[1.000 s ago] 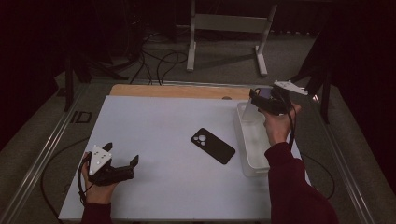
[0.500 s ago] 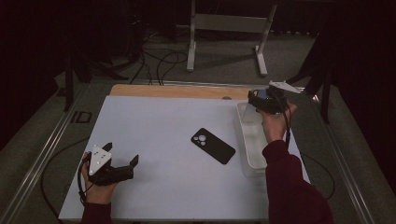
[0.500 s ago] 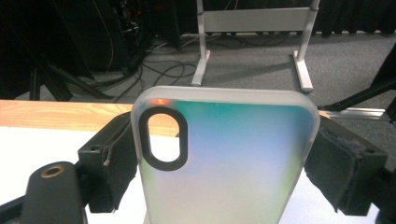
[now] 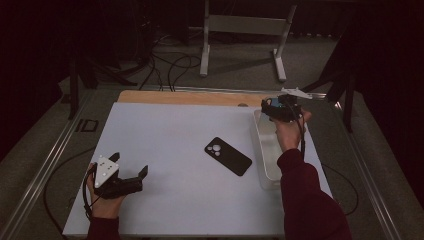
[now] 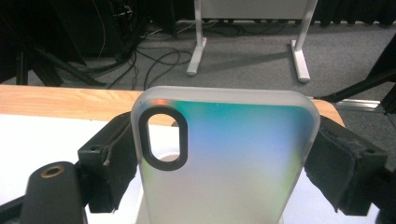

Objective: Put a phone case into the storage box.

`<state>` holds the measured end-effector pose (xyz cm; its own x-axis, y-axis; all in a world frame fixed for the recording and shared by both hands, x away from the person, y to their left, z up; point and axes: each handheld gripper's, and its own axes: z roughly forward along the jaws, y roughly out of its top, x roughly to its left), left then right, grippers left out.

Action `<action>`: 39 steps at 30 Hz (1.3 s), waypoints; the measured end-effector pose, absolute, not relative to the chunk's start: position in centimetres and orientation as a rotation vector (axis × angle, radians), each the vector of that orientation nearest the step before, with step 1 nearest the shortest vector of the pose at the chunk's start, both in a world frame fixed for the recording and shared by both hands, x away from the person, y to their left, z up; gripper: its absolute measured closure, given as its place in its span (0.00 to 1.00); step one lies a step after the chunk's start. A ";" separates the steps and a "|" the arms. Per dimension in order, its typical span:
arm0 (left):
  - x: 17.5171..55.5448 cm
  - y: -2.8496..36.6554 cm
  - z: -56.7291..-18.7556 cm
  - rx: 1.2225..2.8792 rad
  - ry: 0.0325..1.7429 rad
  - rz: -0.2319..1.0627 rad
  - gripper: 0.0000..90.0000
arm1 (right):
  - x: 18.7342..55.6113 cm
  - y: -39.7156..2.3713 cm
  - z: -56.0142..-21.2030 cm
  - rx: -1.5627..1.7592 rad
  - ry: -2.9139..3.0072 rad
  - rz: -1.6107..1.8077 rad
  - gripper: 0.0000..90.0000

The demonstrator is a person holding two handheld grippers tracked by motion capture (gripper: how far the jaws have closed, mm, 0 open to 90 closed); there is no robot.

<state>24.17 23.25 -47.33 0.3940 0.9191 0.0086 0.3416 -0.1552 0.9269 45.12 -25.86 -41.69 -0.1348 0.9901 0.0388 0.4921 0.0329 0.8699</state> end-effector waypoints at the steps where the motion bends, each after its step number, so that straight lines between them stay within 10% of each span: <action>1: 24.2 23.2 -47.3 1.704 1.115 0.764 0.00 | 45.2 -25.8 -41.8 1.516 1.694 1.025 0.19; 39: 24.0 23.4 -47.1 1.687 1.114 0.770 0.00 | 46.7 -24.8 -44.5 1.582 1.720 0.916 0.19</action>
